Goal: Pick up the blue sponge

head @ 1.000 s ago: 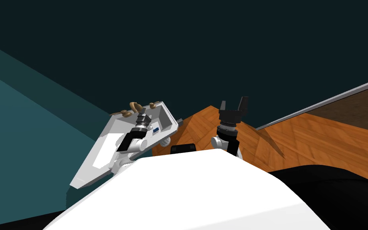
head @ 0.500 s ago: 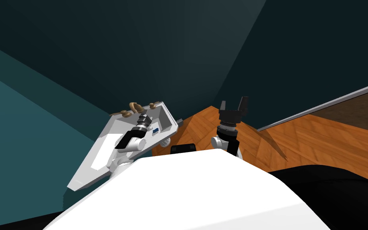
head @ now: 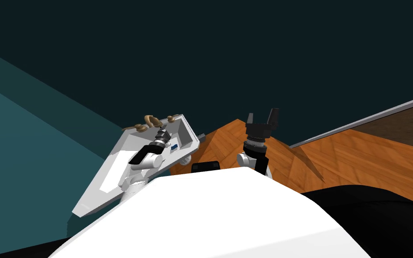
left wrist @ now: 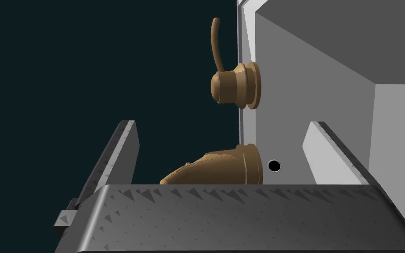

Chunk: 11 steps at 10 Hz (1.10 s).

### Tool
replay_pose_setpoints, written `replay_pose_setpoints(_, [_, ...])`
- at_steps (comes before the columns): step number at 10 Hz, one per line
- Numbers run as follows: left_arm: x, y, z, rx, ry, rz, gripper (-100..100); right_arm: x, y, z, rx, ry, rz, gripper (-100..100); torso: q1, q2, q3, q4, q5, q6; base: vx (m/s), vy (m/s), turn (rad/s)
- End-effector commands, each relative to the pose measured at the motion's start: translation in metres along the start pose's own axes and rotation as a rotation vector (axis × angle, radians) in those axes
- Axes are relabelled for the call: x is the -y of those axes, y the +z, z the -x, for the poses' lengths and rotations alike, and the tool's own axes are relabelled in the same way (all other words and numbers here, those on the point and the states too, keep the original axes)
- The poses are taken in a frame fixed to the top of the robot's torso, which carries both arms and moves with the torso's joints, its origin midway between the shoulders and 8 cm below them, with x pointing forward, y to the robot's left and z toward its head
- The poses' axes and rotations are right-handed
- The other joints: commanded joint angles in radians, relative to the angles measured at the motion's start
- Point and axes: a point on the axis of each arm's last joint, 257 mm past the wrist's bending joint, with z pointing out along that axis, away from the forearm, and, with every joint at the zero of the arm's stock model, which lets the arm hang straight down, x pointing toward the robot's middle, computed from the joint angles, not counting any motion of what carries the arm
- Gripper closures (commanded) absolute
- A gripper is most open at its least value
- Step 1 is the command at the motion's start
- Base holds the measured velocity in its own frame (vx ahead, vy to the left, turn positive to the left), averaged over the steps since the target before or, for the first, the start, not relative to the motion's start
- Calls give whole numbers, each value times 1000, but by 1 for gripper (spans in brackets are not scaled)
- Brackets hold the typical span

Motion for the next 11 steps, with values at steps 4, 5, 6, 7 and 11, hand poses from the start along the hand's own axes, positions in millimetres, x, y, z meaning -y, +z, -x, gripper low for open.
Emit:
replay_pose_setpoints(4, [-38, 5, 5, -10, -59, 152, -100, 0, 0, 0, 0, 0, 0, 0, 0, -1, 0, 0, 0, 0, 35, -13, 21])
replay_pose_setpoints(5, [-44, 4, 5, -9, -59, 176, -100, 0, 0, 0, 0, 0, 0, 0, 0, -1, -1, 0, 0, 0, 33, -12, 13])
replay_pose_setpoints(6, [-49, 3, 5, -8, -58, 193, -100, 0, 0, 0, 0, 0, 0, 0, 0, -1, 0, 0, 0, 0, 15, -9, 0])
replay_pose_setpoints(7, [-59, 4, 7, -11, -84, 235, -100, 0, 0, 0, 0, 0, 0, 0, 0, 0, 0, 0, 0, 0, 26, -11, 26])
replay_pose_setpoints(11, [-83, 1, 9, -10, -111, 331, -100, 0, 0, 0, 0, 0, 0, 0, 0, 0, 0, 0, 0, 0, 26, -10, 11])
